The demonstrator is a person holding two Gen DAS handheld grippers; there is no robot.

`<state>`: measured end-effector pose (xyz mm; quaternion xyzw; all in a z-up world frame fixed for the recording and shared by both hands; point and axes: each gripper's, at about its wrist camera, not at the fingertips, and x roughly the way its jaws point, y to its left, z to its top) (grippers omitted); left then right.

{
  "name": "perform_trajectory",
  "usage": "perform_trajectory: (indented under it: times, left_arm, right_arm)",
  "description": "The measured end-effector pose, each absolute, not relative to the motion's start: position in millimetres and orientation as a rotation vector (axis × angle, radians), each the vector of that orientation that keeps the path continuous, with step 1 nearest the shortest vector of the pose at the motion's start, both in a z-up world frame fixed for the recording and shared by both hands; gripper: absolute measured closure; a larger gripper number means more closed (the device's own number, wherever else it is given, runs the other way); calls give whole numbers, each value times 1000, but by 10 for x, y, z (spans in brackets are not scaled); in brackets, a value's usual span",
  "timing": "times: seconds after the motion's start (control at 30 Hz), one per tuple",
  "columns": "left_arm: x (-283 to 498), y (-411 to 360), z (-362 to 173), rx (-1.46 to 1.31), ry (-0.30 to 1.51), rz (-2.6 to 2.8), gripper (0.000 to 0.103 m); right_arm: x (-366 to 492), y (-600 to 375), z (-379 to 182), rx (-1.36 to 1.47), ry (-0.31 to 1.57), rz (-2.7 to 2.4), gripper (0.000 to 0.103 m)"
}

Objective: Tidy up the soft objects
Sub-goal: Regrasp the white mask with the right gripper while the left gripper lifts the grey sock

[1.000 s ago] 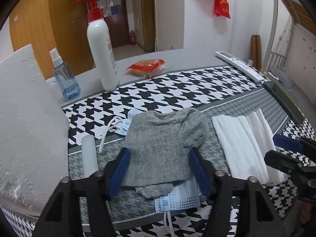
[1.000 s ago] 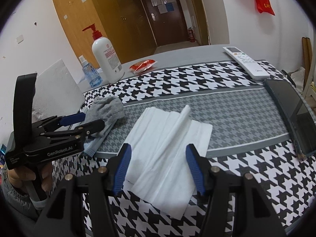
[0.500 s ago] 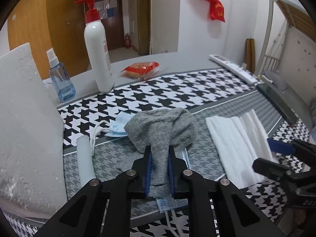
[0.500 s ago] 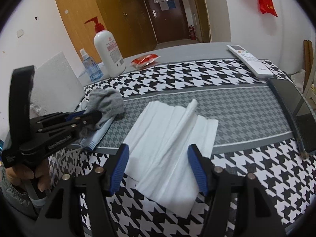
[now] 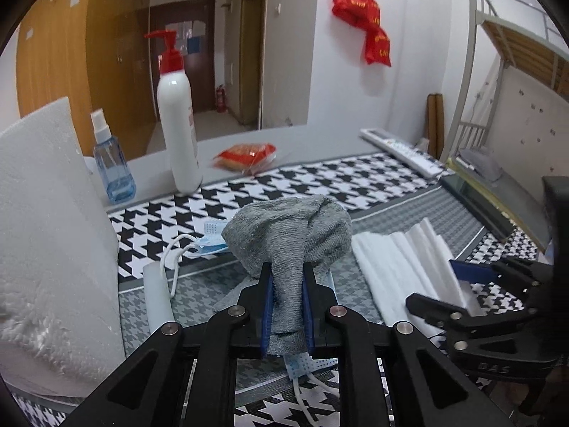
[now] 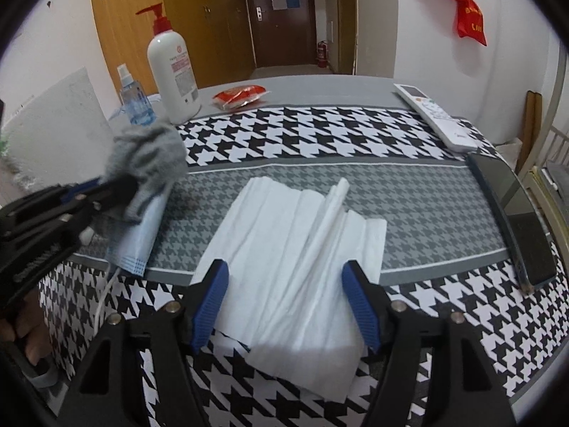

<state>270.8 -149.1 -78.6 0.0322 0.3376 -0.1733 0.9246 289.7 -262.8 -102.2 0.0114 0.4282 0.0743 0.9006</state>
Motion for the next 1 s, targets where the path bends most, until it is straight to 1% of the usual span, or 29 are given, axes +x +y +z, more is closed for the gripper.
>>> perform_trajectory:
  times: [0.37,0.4,0.47,0.53,0.57,0.63,0.7,1.0]
  left_arm:
    - [2661,-1495,-754,69,673,-360,88]
    - [2650,-1493,-746,67,669,-365,88]
    - [2626,-1485,-728,63,663,-375,88]
    - [2606,-1468,-709,51,657,-384,88]
    - [2605,-1453,-711,48,657,-388,88]
    - [2595,-1448,-709,41,657,-393,88]
    - [2580,-1460,-711,51,657,-399,88]
    - [2432,-1456,-533,49,608,-429,88]
  right_arm:
    - [2935,-2551,-1059,-47,900,100,32]
    - [2934,-2546,-1060,-50,901,101,33]
    - [2934,-2537,-1052,-57,902,108,50]
    - [2921,-2549,-1033,-59,899,115,79]
    - [2913,-2564,-1030,-58,898,115,84]
    - [2906,-2617,-1031,-35,894,125,92]
    - [2893,-2664,-1027,-13,892,130,94]
    - [2779,-2695,-974,35,877,191,94]
